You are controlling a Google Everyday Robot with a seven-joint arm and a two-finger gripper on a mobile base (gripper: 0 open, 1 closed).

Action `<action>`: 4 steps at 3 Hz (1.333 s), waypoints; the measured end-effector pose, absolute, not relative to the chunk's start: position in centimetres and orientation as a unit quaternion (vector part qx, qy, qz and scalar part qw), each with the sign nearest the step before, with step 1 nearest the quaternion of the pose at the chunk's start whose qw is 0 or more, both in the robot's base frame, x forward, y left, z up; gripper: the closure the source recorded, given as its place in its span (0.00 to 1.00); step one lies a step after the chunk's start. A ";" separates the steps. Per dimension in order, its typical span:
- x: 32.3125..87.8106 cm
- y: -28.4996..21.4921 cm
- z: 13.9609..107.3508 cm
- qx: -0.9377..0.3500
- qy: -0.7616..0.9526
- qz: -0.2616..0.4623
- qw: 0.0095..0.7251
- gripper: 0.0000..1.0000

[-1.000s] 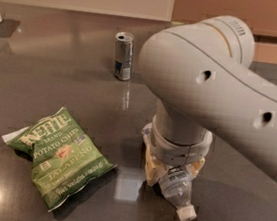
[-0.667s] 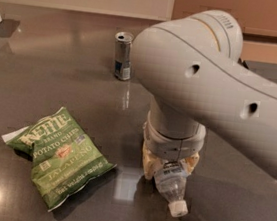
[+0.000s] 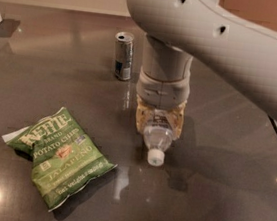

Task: Place blue plastic bottle upright

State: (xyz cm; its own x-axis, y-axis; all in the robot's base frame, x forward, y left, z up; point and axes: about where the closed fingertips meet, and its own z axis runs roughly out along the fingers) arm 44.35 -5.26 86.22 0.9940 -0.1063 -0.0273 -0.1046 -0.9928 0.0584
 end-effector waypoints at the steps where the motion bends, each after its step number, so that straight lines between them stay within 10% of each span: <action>1: 49.0 -4.3 89.0 0.984 -0.171 -0.022 -0.031 1.00; 4: 49.9 -5.1 98.6 0.807 -0.555 -0.083 -0.183 1.00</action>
Offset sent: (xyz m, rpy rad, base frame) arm 0.0512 -0.0165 0.1190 0.2829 0.1893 -1.2531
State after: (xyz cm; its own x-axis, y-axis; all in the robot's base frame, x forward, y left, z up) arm 49.91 -5.15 98.56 0.3690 -0.8657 -0.3382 -0.9269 -0.3157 -0.2031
